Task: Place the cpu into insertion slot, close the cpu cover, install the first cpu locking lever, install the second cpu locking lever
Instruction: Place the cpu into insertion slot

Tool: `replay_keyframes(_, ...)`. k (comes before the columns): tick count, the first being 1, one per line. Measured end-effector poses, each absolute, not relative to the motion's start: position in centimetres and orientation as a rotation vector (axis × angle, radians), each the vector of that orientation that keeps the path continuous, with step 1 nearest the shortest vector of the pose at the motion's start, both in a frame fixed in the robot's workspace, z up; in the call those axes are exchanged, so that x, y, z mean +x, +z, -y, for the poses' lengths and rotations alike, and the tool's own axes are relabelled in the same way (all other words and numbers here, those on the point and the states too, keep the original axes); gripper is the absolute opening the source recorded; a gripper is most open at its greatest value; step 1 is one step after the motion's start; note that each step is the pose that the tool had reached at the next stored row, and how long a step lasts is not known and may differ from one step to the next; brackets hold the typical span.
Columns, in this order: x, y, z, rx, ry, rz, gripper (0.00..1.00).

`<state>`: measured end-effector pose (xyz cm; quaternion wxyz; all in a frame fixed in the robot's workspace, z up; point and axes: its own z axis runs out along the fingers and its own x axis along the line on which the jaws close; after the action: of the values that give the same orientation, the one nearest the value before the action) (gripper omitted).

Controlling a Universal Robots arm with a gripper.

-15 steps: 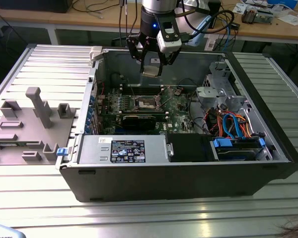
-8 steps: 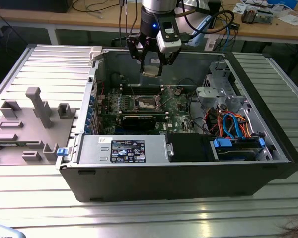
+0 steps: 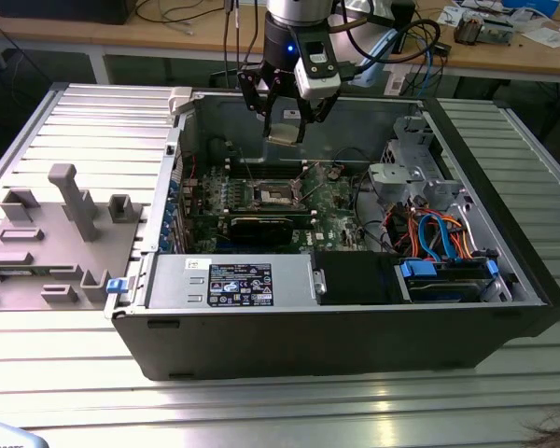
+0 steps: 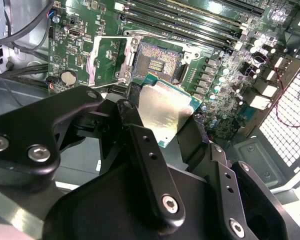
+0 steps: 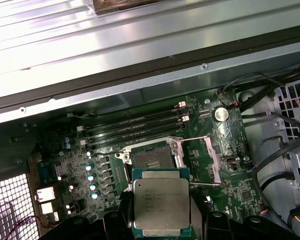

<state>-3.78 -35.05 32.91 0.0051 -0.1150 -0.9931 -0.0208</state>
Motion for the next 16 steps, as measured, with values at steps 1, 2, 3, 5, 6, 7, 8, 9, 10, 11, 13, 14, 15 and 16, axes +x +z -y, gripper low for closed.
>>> replay_keyframes(1, -3.78, 32.90, 35.05, -0.361, -0.065, 3.110, 0.55)
replay_keyframes(2, -3.78, 32.90, 35.05, -0.361, -0.065, 3.110, 0.55)
replay_keyframes(3, -3.78, 32.90, 35.05, -0.362, -0.065, 3.110, 0.55)
replay_keyframes(5, -3.78, 32.90, 35.05, -0.363, -0.065, 3.110, 0.55)
replay_keyframes(6, -3.78, 32.90, 35.05, -0.364, -0.065, 3.110, 0.55)
replay_keyframes(7, -3.78, 32.90, 35.05, -0.364, -0.065, 3.110, 0.55)
replay_keyframes(8, -3.78, 32.90, 35.05, -0.365, -0.065, 3.109, 0.55)
replay_keyframes(9, -3.78, 32.89, 35.05, -0.367, -0.065, 3.109, 0.55)
replay_keyframes(10, -3.78, 32.89, 35.05, -0.369, -0.065, 3.109, 0.55)
replay_keyframes(11, -3.78, 32.89, 35.05, -0.370, -0.065, 3.109, 0.55)
replay_keyframes(13, -3.78, 32.88, 35.05, -0.371, -0.065, 3.109, 0.55)
replay_keyframes(14, -3.78, 32.88, 35.05, -0.372, -0.065, 3.109, 0.55)
replay_keyframes(15, -3.78, 32.88, 35.05, -0.374, -0.065, 3.109, 0.55)
replay_keyframes(16, -3.78, 32.88, 35.05, -0.375, -0.065, 3.108, 0.55)
